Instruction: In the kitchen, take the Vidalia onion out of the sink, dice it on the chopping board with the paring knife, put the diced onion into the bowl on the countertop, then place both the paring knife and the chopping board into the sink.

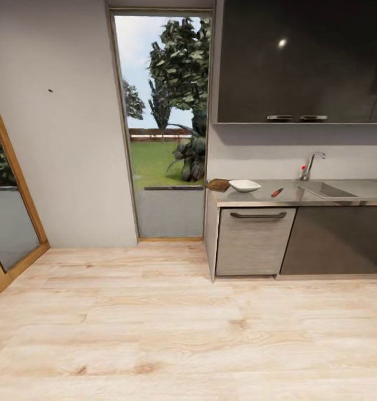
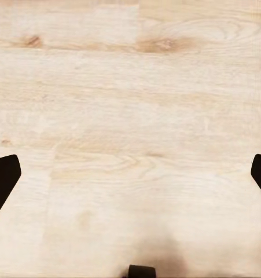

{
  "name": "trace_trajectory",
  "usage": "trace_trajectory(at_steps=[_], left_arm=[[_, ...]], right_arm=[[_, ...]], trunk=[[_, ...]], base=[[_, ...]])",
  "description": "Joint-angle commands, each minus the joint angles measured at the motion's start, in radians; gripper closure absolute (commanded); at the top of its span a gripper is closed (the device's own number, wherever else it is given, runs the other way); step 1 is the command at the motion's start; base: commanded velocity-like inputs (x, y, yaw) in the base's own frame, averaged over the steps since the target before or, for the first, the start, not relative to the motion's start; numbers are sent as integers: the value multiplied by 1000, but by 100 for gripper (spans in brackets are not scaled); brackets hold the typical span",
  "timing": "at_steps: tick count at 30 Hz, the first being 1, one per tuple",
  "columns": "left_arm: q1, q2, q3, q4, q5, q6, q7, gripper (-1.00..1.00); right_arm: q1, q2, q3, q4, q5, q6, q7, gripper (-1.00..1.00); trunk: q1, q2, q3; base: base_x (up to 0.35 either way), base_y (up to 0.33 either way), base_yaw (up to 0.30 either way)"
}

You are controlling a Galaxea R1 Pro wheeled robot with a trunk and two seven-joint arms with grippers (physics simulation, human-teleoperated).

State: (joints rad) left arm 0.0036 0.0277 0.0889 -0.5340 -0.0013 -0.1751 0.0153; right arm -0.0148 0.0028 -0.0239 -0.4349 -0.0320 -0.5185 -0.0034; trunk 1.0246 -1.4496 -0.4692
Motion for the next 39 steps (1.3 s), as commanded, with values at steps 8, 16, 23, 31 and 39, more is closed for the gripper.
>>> trace_trajectory(at_steps=[8, 16, 23, 31, 39], left_arm=[[0, 0, 0, -1, 0, -1, 2, -100], [0, 0, 0, -1, 0, -2, 2, -100], [0, 0, 0, -1, -2, -3, 2, -100], [0, -4, 0, 0, -2, -2, 2, -100], [0, -5, 0, 0, -3, -2, 2, -100]], right_arm=[[-1, 0, -1, 1, -2, -3, 0, -100], [-1, 0, -1, 1, -2, -3, 0, -100], [-1, 0, -1, 1, -2, -3, 0, -100], [-1, 0, -1, 1, -2, -3, 0, -100], [-1, 0, -1, 1, -2, -3, 0, -100]], trunk=[[0, 0, -1], [0, 0, -1], [0, 0, -1], [0, 0, -1], [0, 0, -1]], base=[[239, -225, 0], [239, -225, 0], [239, -225, 0], [237, -225, 0], [167, -222, 0]])
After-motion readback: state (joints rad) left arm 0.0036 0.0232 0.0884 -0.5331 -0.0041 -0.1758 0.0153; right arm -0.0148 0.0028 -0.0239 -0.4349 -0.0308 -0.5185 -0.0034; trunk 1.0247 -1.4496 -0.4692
